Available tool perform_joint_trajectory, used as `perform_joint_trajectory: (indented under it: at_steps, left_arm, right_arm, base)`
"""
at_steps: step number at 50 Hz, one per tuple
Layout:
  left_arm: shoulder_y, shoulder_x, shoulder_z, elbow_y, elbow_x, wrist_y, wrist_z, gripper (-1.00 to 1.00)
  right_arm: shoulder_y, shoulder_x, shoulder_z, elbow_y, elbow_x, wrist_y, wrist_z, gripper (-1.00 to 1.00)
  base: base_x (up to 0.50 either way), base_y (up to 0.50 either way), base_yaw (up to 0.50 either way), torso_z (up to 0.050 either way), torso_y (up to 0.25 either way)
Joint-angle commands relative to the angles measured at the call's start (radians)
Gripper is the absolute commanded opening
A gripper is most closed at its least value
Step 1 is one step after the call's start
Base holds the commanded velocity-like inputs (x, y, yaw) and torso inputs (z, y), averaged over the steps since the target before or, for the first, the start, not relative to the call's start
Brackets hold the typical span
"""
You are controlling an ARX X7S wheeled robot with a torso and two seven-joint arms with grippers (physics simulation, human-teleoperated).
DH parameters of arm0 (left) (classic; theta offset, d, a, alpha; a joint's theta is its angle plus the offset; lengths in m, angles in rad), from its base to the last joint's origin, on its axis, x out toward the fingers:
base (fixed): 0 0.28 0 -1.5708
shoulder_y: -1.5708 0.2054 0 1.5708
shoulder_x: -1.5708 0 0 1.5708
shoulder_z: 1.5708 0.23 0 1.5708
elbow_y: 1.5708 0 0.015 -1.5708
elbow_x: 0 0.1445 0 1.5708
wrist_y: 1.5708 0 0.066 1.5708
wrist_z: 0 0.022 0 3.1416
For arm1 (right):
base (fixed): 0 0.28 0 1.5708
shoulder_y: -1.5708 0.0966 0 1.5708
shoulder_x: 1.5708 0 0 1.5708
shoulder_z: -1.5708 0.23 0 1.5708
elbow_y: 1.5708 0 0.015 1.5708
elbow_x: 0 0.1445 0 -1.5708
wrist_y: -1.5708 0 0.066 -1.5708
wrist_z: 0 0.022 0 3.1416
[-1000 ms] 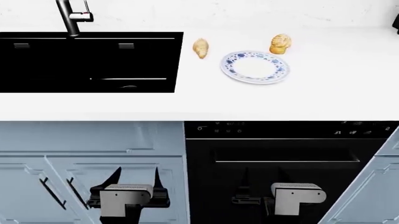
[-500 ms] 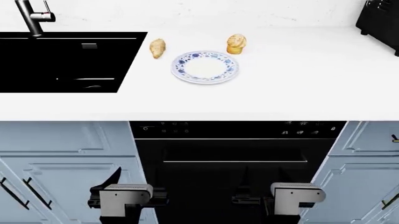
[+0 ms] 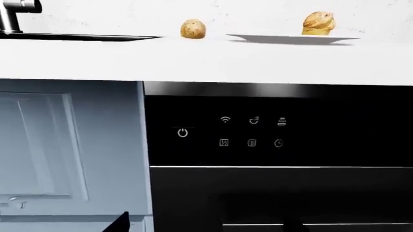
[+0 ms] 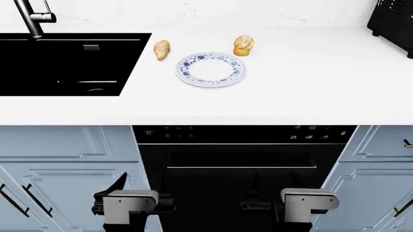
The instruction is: Place the pastries on the plates.
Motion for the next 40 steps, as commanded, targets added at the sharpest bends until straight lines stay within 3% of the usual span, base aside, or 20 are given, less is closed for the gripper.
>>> perform_joint_trajectory:
  at_steps: [1, 5, 10, 12, 13, 14, 15, 16, 18, 21, 24, 32, 36, 40]
  left_arm:
    - [0.040, -0.030, 0.006, 0.282, -0.053, -0.113, -0.022, 1.00]
    - [0.039, -0.066, 0.009, 0.541, -0.077, -0.266, -0.058, 1.00]
    - [-0.047, -0.111, 0.032, 0.900, -0.119, -0.547, -0.113, 1.00]
    - [-0.165, -0.101, -0.012, 1.019, -0.211, -0.730, -0.150, 1.00]
    - [-0.252, -0.126, -0.049, 1.050, -0.335, -0.798, -0.221, 1.00]
    - [-0.368, -0.225, -0.056, 1.050, -0.485, -0.800, -0.371, 1.00]
    - [-0.497, -0.323, -0.045, 1.050, -0.635, -0.800, -0.521, 1.00]
    - [-0.622, -0.362, -0.077, 1.049, -0.785, -0.846, -0.669, 1.00]
    - [-0.821, -0.400, -0.115, 0.998, -1.077, -0.909, -0.803, 1.00]
    - [-1.098, -0.457, -0.102, 0.847, -1.287, -0.992, -0.926, 1.00]
    - [-1.263, -0.493, -0.063, 0.705, -1.350, -1.063, -0.943, 1.00]
    - [-1.595, -0.577, 0.152, 0.424, -1.274, -1.343, -0.883, 1.00]
    - [-1.667, -0.582, 0.214, 0.365, -1.250, -1.411, -0.865, 1.00]
    - [-1.723, -0.588, 0.248, 0.328, -1.244, -1.455, -0.851, 1.00]
  right_arm:
    - [-0.042, 0.022, 0.021, -0.331, 0.018, 0.111, 0.060, 1.00]
    - [-0.025, 0.047, 0.028, -0.645, 0.015, 0.293, 0.101, 1.00]
    - [0.156, 0.084, 0.059, -1.041, 0.075, 0.745, 0.149, 1.00]
    - [0.318, 0.292, 0.023, -1.047, 0.343, 0.796, 0.404, 1.00]
    - [0.432, 0.406, 0.012, -1.047, 0.493, 0.802, 0.554, 1.00]
    - [0.551, 0.461, 0.038, -1.046, 0.643, 0.831, 0.704, 1.00]
    - [0.673, 0.487, 0.068, -1.031, 0.793, 0.879, 0.854, 1.00]
    - [0.815, 0.518, 0.063, -0.993, 0.943, 0.929, 1.004, 1.00]
    - [1.038, 0.548, 0.015, -0.906, 1.243, 0.987, 1.157, 1.00]
    - [1.313, 0.558, -0.082, -0.744, 1.632, 1.055, 1.262, 1.00]
    - [1.461, 0.563, -0.179, -0.601, 1.742, 1.117, 1.320, 1.00]
    - [1.819, 0.668, -0.577, -0.358, 1.881, 1.115, 1.362, 1.00]
    - [1.858, 0.663, -0.653, -0.316, 1.864, 1.124, 1.349, 1.00]
    - [1.807, 0.649, -0.623, -0.340, 1.812, 1.099, 1.218, 1.00]
  base:
    - [0.00, 0.00, 0.00, 0.000, 0.000]
    - [0.00, 0.00, 0.00, 0.000, 0.000]
    - [0.00, 0.00, 0.00, 0.000, 0.000]
    - [0.00, 0.00, 0.00, 0.000, 0.000]
    - [0.00, 0.00, 0.00, 0.000, 0.000]
    - [0.00, 0.00, 0.00, 0.000, 0.000]
    - [0.00, 0.00, 0.00, 0.000, 0.000]
    - [0.00, 0.00, 0.00, 0.000, 0.000]
    - [0.00, 0.00, 0.00, 0.000, 0.000]
    - [0.00, 0.00, 0.00, 0.000, 0.000]
    - [0.00, 0.00, 0.00, 0.000, 0.000]
    - [0.00, 0.00, 0.00, 0.000, 0.000]
    - [0.00, 0.00, 0.00, 0.000, 0.000]
    - [0.16, 0.00, 0.00, 0.000, 0.000]
